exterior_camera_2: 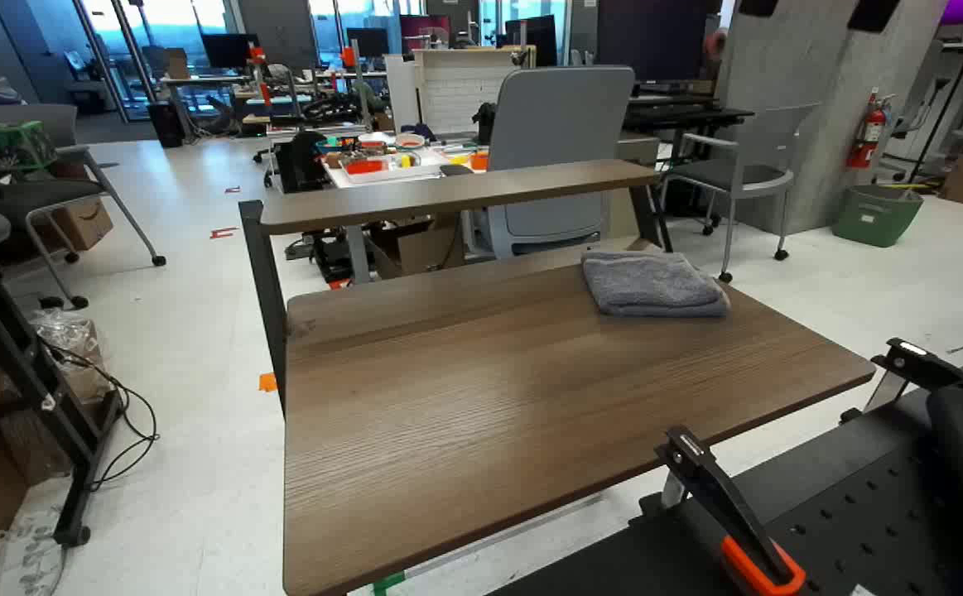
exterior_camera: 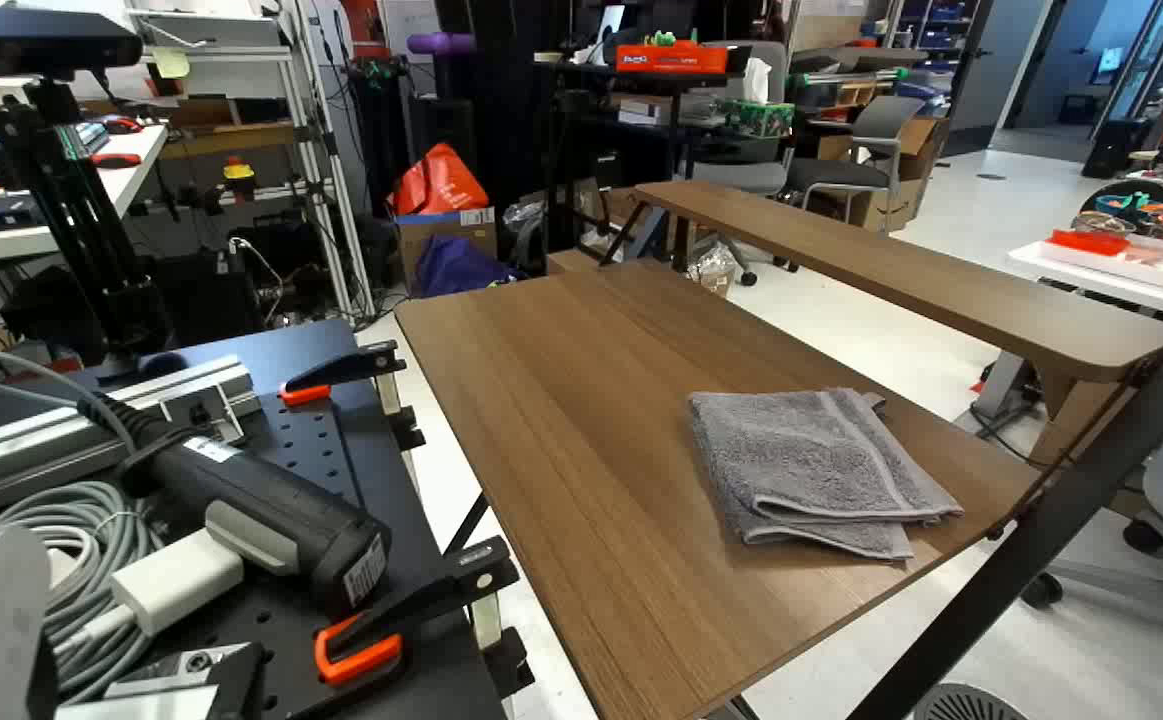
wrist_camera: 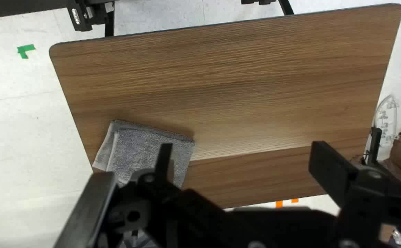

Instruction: Move the cloth to the left

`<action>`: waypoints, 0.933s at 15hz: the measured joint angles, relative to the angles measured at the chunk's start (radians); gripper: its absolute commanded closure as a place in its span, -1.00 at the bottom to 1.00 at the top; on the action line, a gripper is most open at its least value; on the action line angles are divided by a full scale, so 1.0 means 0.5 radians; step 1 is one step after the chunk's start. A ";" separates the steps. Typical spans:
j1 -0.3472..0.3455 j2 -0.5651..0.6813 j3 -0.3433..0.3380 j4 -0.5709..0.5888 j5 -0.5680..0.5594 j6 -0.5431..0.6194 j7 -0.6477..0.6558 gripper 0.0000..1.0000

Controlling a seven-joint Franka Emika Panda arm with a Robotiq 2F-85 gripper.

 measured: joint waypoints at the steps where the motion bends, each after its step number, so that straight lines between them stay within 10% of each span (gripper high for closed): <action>1: 0.000 0.000 0.000 0.000 0.000 0.000 0.000 -1.00; 14: -0.084 0.065 -0.021 0.031 -0.010 0.007 0.135 -1.00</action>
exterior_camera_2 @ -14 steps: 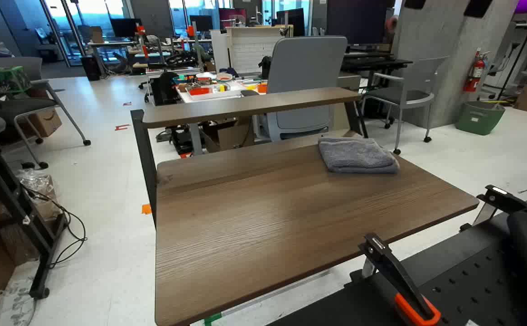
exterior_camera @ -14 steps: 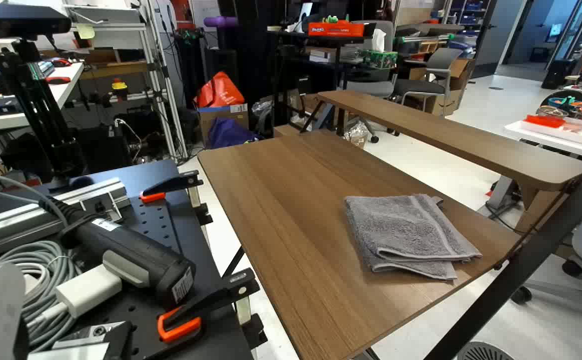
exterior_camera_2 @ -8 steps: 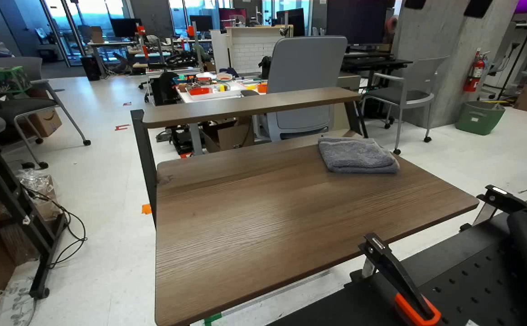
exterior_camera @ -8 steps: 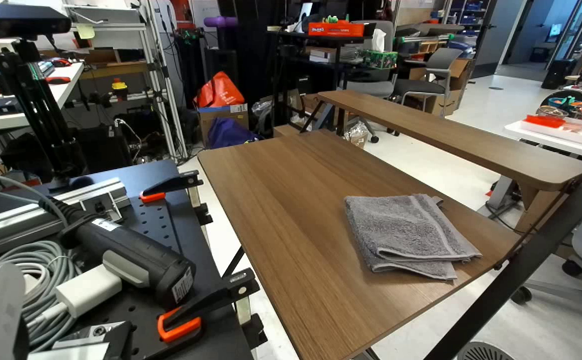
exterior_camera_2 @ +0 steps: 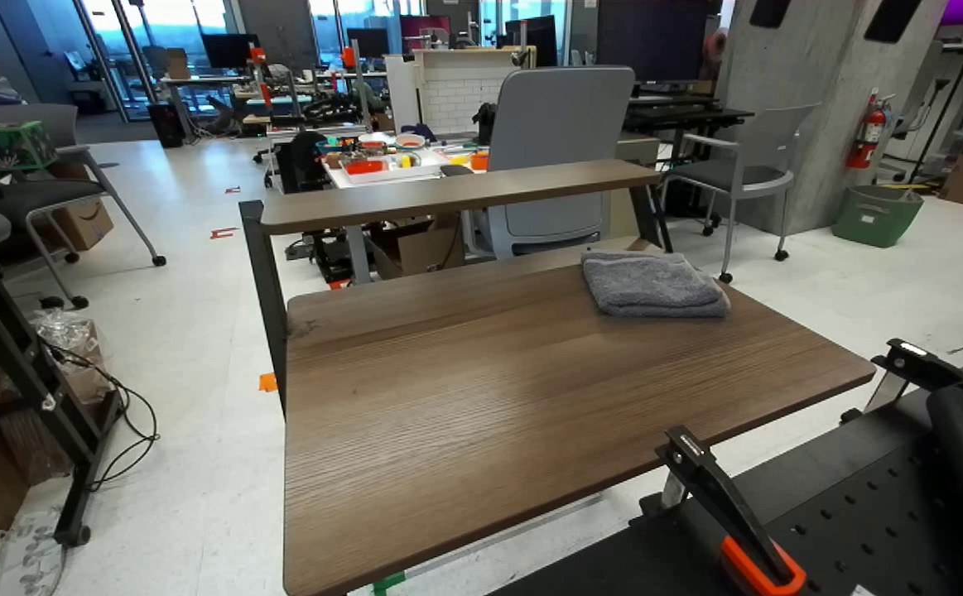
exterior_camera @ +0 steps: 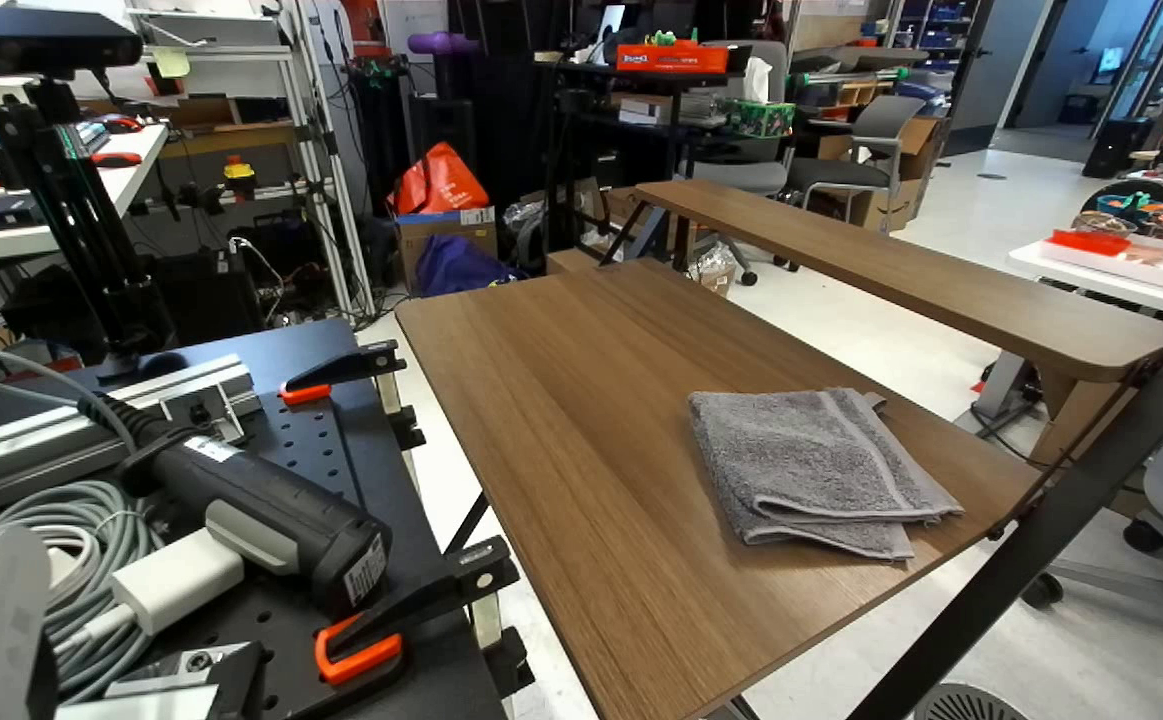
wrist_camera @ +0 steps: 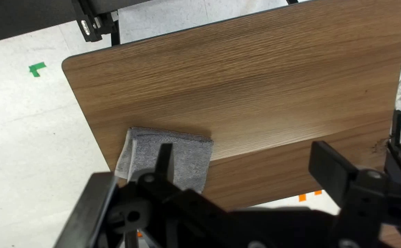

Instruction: Move the cloth to the left

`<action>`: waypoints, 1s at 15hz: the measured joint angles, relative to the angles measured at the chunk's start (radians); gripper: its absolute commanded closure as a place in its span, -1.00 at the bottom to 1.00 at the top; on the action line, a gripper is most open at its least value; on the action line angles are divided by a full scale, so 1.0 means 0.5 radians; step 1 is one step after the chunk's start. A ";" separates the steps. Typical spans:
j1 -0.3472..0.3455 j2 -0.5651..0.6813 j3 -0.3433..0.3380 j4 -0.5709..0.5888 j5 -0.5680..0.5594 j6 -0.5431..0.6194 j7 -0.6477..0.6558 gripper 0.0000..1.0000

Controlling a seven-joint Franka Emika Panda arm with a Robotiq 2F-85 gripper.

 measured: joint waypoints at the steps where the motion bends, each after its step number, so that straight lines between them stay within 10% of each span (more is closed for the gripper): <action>1: -0.028 0.048 -0.015 0.028 0.000 0.005 0.024 -1.00; 15: -0.130 1.509 -0.187 0.877 -0.011 0.553 0.544 -1.00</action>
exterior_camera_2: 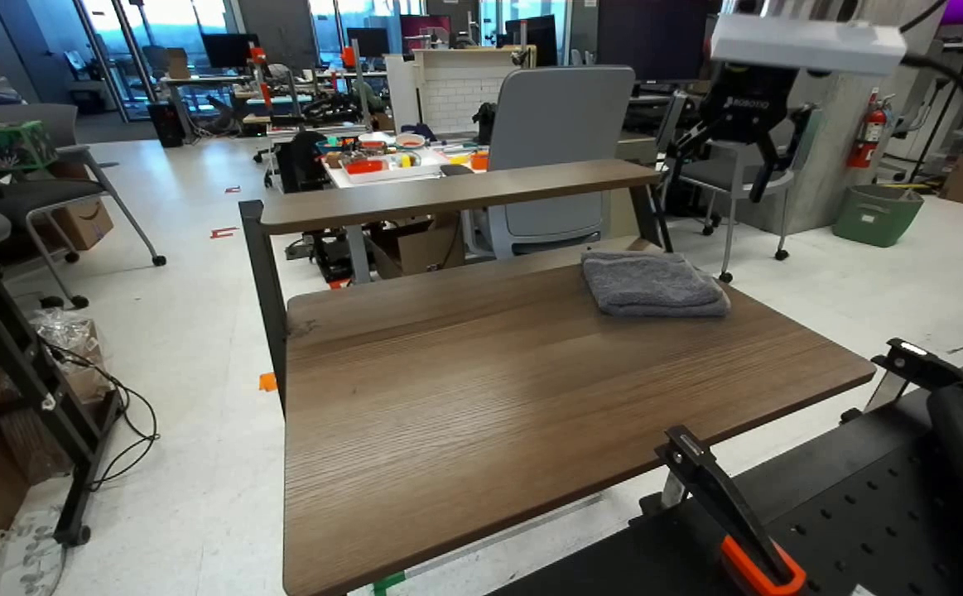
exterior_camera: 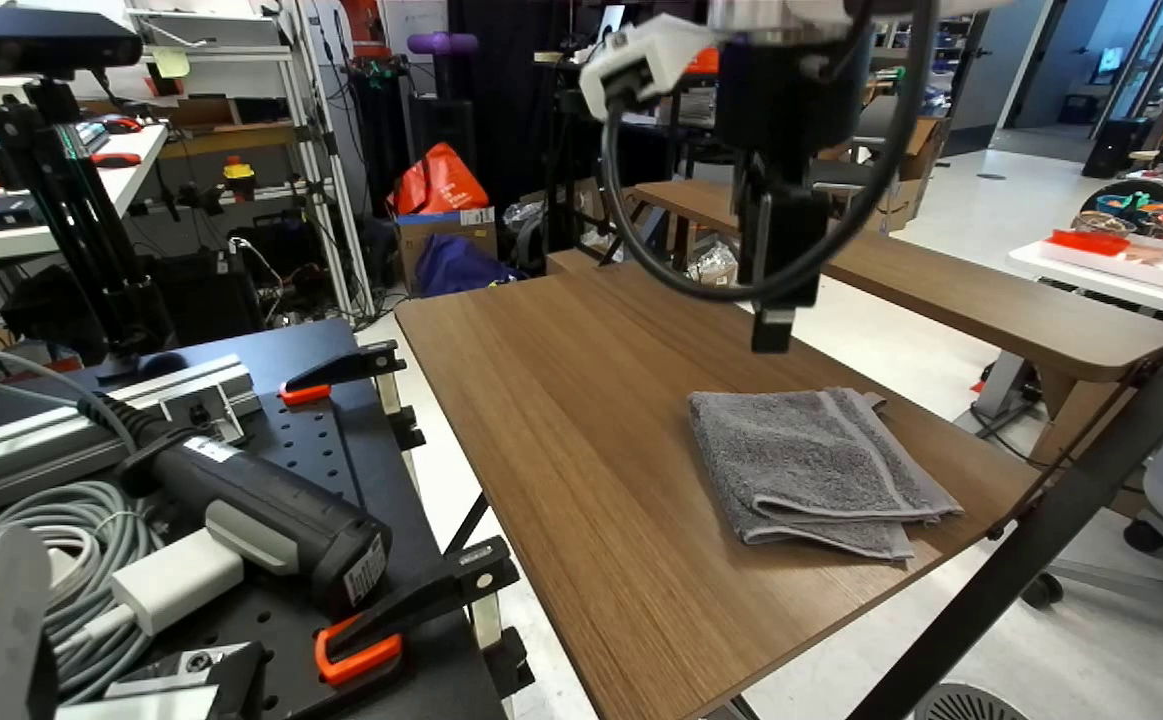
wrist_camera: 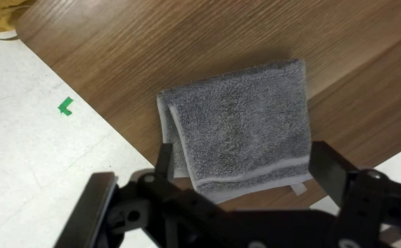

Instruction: Move the cloth to the left

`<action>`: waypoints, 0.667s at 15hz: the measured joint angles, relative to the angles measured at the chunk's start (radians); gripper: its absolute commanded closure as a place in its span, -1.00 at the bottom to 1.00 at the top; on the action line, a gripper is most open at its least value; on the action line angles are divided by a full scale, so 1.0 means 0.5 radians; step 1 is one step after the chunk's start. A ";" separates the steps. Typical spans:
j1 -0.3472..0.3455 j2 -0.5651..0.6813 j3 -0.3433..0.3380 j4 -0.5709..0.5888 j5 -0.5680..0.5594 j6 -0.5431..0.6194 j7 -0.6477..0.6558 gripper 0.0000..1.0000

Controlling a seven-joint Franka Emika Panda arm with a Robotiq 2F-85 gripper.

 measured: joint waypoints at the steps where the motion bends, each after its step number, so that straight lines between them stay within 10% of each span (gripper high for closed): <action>1: 0.016 0.109 -0.023 0.073 0.001 0.037 0.038 -1.00; 10: 0.068 0.715 -0.104 0.568 0.074 0.067 0.132 -1.00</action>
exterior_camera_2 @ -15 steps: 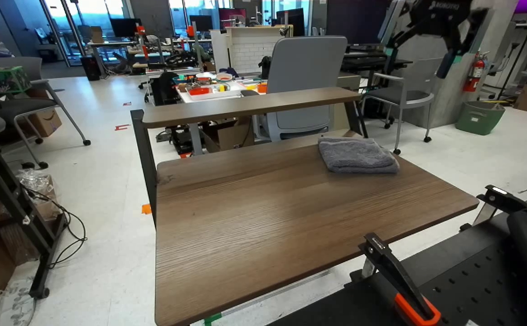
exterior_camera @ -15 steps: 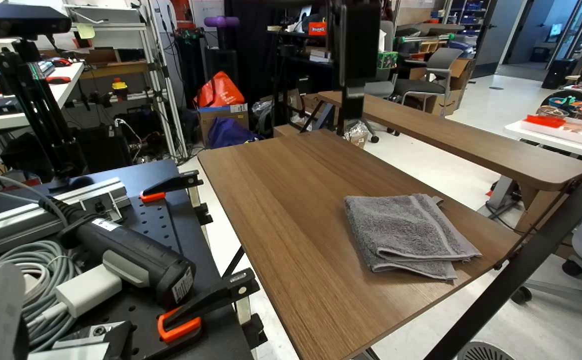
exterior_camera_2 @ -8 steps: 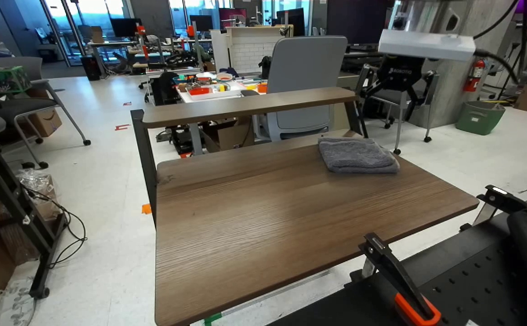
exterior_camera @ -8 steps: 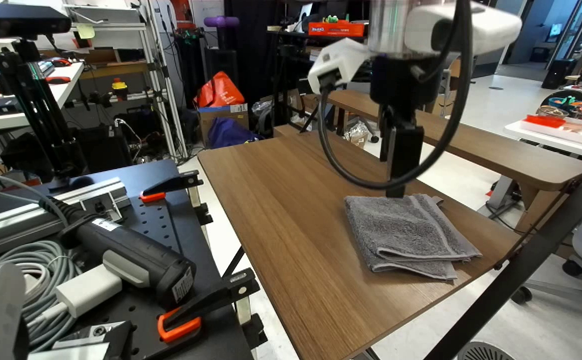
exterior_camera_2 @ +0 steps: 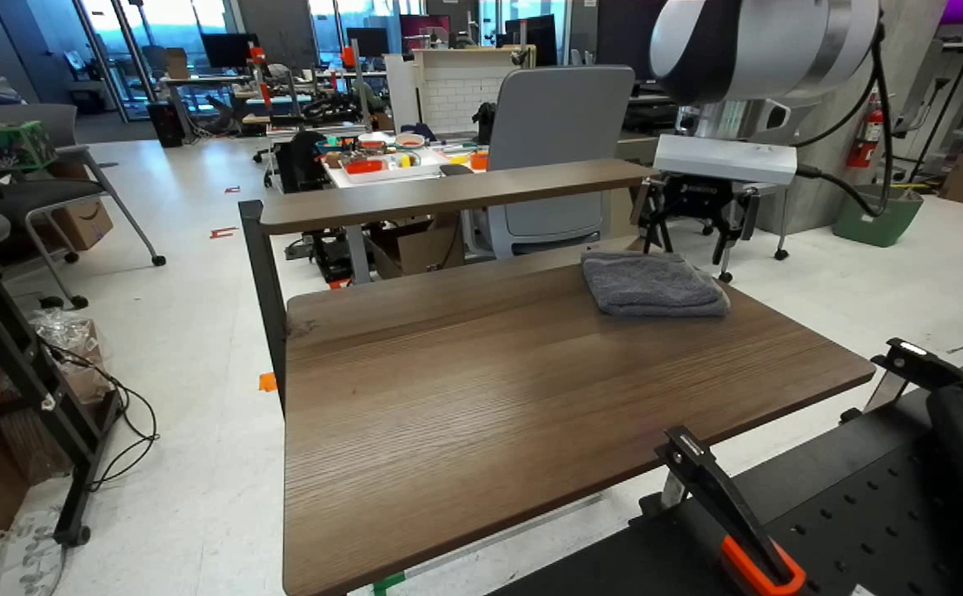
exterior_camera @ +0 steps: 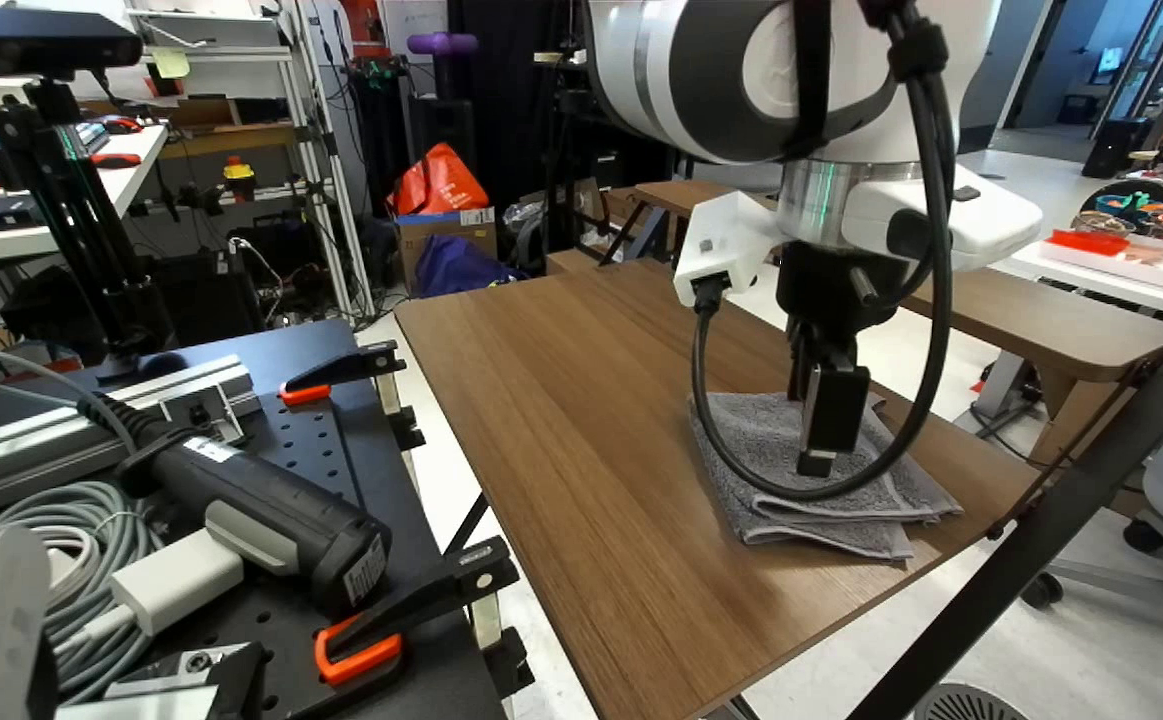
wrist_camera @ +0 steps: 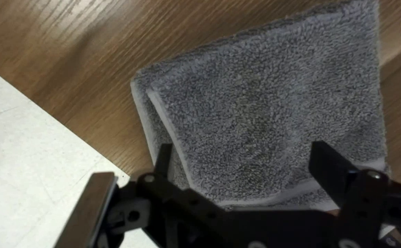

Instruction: Move the cloth to the left

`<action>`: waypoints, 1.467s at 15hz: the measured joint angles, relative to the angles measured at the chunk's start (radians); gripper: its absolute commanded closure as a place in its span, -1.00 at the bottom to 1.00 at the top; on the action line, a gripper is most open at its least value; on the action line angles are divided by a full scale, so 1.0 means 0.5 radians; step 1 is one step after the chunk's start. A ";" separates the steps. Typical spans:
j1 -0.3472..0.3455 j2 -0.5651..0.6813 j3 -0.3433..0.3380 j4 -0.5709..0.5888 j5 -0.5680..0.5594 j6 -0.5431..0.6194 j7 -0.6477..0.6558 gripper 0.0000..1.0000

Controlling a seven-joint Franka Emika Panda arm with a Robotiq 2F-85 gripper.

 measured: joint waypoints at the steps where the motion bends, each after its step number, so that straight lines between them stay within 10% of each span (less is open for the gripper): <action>1: 0.002 0.038 0.002 0.034 0.013 0.000 -0.003 -1.00; 13: 0.088 0.279 0.110 0.237 0.051 -0.189 -0.101 -1.00; 22: 0.396 0.329 0.176 0.248 0.048 -0.336 -0.120 -1.00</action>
